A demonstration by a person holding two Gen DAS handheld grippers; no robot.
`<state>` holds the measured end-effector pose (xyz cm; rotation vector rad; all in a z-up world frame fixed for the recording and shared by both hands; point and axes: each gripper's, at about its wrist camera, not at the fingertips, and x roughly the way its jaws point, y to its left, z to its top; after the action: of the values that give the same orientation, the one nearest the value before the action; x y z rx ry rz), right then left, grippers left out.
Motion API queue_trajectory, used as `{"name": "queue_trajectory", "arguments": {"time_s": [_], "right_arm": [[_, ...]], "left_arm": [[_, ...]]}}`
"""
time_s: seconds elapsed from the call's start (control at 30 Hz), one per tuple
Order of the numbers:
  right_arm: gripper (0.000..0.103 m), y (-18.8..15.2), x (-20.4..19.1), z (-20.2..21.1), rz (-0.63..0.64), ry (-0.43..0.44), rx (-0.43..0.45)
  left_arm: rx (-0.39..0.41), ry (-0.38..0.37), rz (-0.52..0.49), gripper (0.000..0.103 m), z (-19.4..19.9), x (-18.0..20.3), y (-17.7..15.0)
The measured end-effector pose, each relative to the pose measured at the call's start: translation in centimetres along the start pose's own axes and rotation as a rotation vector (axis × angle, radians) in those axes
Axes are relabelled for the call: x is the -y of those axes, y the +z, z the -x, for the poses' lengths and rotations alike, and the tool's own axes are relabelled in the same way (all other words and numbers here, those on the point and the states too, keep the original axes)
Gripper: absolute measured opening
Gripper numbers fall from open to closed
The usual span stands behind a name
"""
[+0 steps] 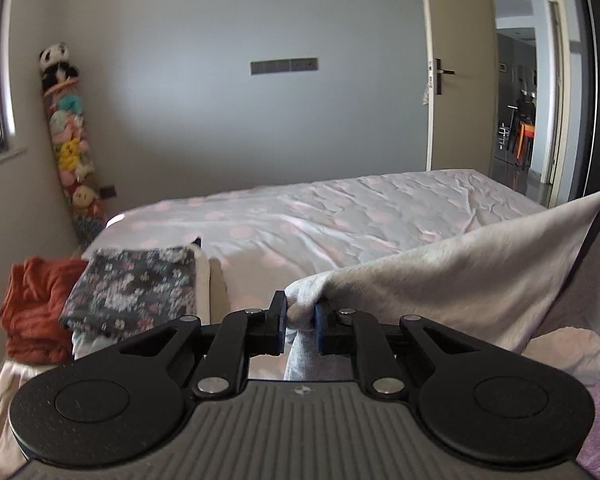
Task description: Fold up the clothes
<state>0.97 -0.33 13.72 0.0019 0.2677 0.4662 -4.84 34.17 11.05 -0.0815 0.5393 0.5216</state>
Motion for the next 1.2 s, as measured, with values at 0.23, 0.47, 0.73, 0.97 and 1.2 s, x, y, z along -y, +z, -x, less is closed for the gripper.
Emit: {"name": "queue_trajectory", "arguments": {"time_s": [0.23, 0.47, 0.73, 0.97, 1.2], "right_arm": [[0.006, -3.1, -2.0, -6.8, -0.029, 0.083, -0.165], [0.006, -13.4, -3.3, -17.6, -0.021, 0.072, -0.426], [0.017, -17.1, -1.5, -21.5, -0.043, 0.050, -0.523], [0.064, -15.3, 1.0, -17.9, -0.120, 0.046, -0.489], [0.080, -16.4, 0.9, -14.9, -0.026, -0.063, -0.507]], "left_arm": [[-0.363, 0.052, -0.070, 0.012, -8.5, -1.7, -4.8], [-0.551, 0.111, -0.089, 0.012, -17.3, -2.3, -9.5], [-0.517, 0.127, -0.089, 0.017, -20.1, -2.5, -11.1], [-0.425, 0.081, -0.207, 0.050, -16.1, -1.1, -9.5], [-0.342, -0.188, -0.488, 0.050, -12.1, 5.3, -10.5]]}}
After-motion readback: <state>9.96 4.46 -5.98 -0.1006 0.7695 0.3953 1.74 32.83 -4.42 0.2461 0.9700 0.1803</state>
